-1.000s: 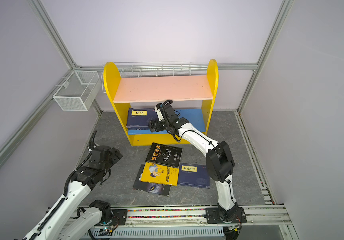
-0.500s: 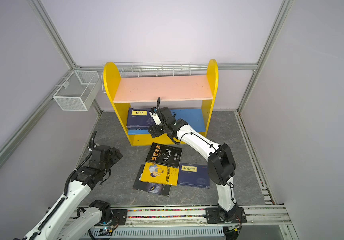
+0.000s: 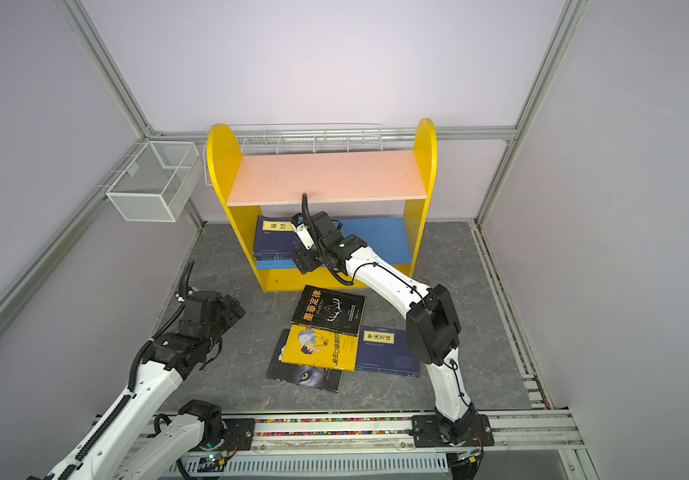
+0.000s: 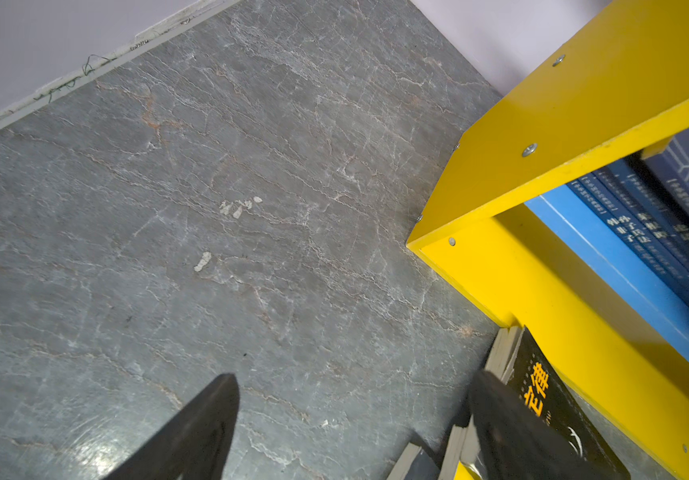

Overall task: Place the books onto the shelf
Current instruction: 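Push the book flat against the stack with the right gripper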

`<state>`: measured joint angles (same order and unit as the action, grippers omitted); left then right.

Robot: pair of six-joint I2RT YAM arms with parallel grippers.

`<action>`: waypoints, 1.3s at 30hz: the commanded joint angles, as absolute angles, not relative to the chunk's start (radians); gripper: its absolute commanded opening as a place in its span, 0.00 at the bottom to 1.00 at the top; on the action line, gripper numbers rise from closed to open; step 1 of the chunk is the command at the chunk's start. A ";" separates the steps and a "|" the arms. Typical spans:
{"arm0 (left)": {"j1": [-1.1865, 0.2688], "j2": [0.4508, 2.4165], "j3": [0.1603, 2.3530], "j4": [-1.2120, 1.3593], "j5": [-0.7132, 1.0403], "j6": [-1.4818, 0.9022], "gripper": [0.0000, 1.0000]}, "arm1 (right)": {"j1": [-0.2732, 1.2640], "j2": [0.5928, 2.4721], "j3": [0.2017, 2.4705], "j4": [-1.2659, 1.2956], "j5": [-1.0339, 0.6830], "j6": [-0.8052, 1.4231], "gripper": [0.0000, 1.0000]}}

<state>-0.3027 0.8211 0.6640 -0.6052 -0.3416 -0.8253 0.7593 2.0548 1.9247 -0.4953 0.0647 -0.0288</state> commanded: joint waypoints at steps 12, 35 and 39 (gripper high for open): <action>-0.297 0.801 0.666 -0.644 -0.392 -0.812 0.89 | 0.791 1.911 1.635 -0.321 0.223 -0.114 0.93; -0.297 0.828 0.673 -0.644 -0.377 -0.811 0.89 | 0.768 2.116 1.893 -0.345 0.121 -0.173 0.90; -0.297 0.839 0.673 -0.635 -0.370 -0.810 0.89 | 0.762 2.131 1.927 -0.343 0.100 -0.169 0.90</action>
<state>-0.3012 0.8318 0.6640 -0.6193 -0.3660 -0.8169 0.7650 2.1128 1.8877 -0.3634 0.1490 -0.1429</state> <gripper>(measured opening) 0.889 0.898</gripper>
